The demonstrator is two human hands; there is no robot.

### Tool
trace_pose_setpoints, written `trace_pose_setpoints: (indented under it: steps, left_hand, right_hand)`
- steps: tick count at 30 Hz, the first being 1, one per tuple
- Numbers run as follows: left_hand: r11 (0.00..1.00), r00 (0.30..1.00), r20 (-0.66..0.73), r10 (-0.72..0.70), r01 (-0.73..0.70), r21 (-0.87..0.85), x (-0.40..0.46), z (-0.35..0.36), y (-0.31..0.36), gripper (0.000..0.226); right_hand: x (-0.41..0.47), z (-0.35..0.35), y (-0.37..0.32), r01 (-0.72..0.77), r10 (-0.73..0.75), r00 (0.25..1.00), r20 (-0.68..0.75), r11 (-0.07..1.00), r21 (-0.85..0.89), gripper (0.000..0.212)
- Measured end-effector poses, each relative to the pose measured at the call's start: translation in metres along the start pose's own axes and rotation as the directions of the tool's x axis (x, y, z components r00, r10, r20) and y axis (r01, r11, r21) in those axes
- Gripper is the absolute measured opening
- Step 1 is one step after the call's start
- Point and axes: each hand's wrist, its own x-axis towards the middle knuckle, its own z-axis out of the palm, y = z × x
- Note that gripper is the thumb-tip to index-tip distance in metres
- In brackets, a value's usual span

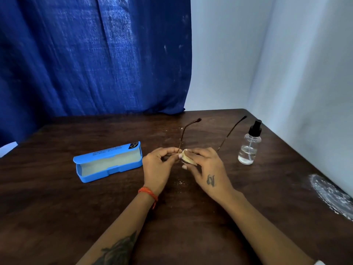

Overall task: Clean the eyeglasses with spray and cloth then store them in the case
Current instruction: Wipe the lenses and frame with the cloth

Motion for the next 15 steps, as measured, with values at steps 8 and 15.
trace_pose_setpoints:
  steps: [8,15]
  left_hand:
    - [0.995,0.994,-0.022,0.103,-0.103,0.001,0.0018,0.0035,0.0009,0.021]
    - [0.981,0.982,-0.042,0.186,-0.182,0.071,0.0007,0.0027,0.0018,0.020]
  right_hand:
    - [0.0016,-0.0033,-0.0014,0.040,-0.045,0.986,-0.160,0.999,-0.029,0.019]
    - [-0.0008,-0.0005,-0.0055,-0.063,0.044,0.991,-0.124,0.986,-0.154,0.031]
